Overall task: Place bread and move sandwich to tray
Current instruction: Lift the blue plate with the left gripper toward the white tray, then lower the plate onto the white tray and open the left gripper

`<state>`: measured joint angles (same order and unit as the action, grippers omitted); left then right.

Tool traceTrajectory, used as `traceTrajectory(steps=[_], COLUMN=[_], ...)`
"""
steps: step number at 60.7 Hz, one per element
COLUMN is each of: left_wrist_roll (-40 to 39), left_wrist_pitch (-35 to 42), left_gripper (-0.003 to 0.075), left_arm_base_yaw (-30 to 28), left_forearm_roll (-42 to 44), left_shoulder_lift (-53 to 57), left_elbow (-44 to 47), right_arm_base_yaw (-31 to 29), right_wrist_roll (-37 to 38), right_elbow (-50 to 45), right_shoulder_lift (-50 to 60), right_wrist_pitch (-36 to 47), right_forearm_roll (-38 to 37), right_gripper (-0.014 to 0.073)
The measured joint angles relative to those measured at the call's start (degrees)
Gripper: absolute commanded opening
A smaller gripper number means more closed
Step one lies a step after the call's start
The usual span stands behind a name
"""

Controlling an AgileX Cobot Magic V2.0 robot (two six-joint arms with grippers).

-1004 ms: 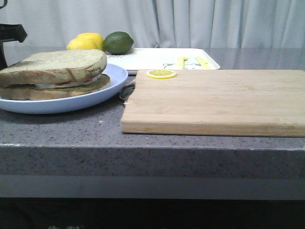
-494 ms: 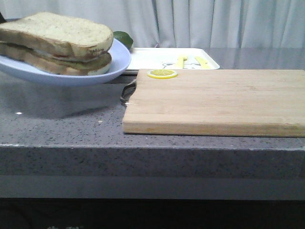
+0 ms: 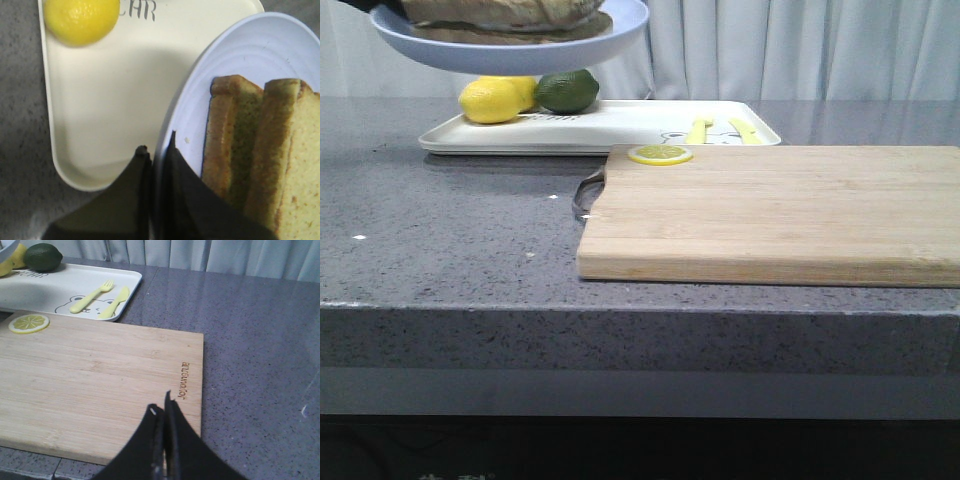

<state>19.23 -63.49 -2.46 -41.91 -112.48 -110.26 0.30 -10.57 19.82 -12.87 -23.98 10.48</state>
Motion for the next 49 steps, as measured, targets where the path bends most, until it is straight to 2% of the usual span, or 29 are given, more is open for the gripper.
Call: traceTrajectory(steps=[16,24,34,49], left_wrist_roll=[-1.5,-2.2,-3.6,-4.5], left_wrist_pitch=[-0.2,-0.2,0.4,5.3], left_gripper=[-0.0019,-0.0019,-0.0019,-0.0019], left_arm_base_yaw=[3.5,5.6,7.0,7.0], left_forearm_roll=[-0.2,-0.4,-0.7,-1.0], left_shoulder_lift=[-17.0,-23.9,-29.2,-30.1], left_elbow=[-21.7,-29.5,-33.4,-34.0], right_arm_base_yaw=[0.0,0.0,0.0,0.0], right_wrist_roll=[0.0,0.0,0.0,0.0], right_elbow=[0.0,0.0,0.0,0.0], right_shoulder_lift=[0.0,0.0,0.0,0.0], right_wrist_pitch=[-0.2,-0.5,-0.8,-1.1], right_forearm_roll=[0.0,0.0,0.0,0.0], right_gripper=[-0.0077,-0.0077,-0.0077,-0.0077])
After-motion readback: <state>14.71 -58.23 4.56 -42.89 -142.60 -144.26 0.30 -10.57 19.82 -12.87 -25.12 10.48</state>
